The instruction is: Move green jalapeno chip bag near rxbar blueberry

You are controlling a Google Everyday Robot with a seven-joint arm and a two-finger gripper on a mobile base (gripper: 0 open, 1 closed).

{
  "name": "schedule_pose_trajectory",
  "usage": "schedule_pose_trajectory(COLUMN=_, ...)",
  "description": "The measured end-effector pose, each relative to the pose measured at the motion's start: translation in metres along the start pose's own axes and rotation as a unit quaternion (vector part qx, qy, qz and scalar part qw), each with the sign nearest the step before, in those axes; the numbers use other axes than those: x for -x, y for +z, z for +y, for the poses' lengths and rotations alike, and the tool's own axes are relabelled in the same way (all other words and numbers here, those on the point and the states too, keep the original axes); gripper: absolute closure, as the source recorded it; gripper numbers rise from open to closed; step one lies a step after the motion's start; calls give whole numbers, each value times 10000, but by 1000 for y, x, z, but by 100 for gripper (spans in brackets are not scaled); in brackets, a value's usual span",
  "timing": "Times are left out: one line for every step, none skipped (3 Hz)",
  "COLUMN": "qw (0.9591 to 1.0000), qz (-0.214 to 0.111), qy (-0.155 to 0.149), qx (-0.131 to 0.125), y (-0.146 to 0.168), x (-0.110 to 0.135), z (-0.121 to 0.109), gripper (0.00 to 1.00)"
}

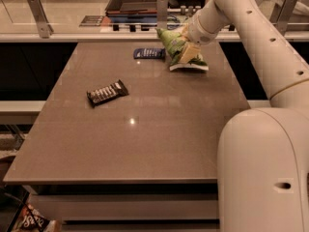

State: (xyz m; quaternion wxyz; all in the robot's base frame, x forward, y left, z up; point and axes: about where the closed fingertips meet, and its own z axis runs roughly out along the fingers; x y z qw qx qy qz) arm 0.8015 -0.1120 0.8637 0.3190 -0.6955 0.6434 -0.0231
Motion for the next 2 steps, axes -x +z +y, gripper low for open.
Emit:
schedule_pose_trajectory(qw=10000, qz=-6, qy=-3, qx=27, y=4, x=1, z=1, gripper=0)
schedule_pose_trajectory(qw=10000, qz=-6, qy=-3, qx=28, y=4, x=1, z=1, gripper=0)
